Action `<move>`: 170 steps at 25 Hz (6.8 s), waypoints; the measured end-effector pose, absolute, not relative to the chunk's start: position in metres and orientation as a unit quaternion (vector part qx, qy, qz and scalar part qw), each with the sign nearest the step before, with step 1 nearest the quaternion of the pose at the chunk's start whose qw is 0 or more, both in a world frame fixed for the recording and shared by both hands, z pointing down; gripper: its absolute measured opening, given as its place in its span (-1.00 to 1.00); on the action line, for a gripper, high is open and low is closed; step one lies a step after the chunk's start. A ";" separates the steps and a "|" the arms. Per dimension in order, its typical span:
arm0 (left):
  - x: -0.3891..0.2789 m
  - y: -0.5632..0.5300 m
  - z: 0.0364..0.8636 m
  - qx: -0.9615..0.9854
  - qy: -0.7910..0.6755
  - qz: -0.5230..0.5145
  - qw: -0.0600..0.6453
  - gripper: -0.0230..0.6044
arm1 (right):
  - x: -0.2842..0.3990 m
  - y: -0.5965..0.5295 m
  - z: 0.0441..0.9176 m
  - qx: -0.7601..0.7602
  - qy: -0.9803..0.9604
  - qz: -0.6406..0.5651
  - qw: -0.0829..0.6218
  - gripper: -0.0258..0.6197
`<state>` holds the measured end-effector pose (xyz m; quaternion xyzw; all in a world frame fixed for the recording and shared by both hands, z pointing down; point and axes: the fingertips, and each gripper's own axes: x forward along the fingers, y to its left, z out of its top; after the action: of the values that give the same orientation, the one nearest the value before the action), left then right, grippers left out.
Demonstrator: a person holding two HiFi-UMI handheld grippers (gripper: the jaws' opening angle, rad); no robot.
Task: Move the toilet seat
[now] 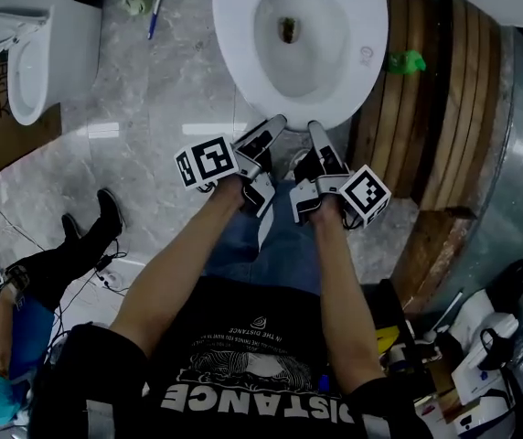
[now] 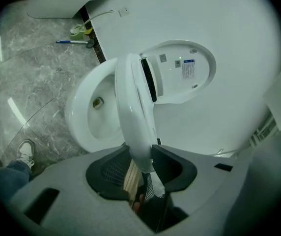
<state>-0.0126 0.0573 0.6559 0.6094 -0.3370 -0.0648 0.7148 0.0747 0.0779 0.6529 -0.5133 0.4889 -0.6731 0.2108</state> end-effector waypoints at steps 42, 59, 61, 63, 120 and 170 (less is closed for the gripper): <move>-0.005 -0.074 0.400 0.738 -0.300 -0.141 0.588 -0.48 | 0.089 -0.061 0.396 -0.436 0.643 -0.555 0.299 -0.57; -0.004 -0.163 0.338 0.771 -0.336 -0.175 0.513 -0.49 | 0.090 -0.156 0.334 -0.354 0.714 -0.525 0.297 -0.59; -0.003 -0.169 0.333 0.771 -0.342 -0.179 0.507 -0.49 | 0.090 -0.162 0.329 -0.347 0.718 -0.525 0.298 -0.59; -0.004 -0.171 0.329 0.772 -0.348 -0.181 0.501 -0.49 | 0.088 -0.164 0.323 -0.339 0.726 -0.521 0.293 -0.59; -0.002 -0.316 0.295 0.831 -0.380 -0.132 0.384 -0.79 | 0.084 -0.311 0.282 -0.367 0.812 -0.388 0.235 -0.78; 0.014 -0.465 0.301 0.880 -0.355 -0.048 0.313 -0.85 | 0.101 -0.459 0.296 -0.528 0.784 -0.300 0.126 -0.78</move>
<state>0.0144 -0.4655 0.3011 0.8798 -0.3548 -0.0476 0.3128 0.1013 -0.4586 0.2960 -0.5282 0.7844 -0.2998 0.1258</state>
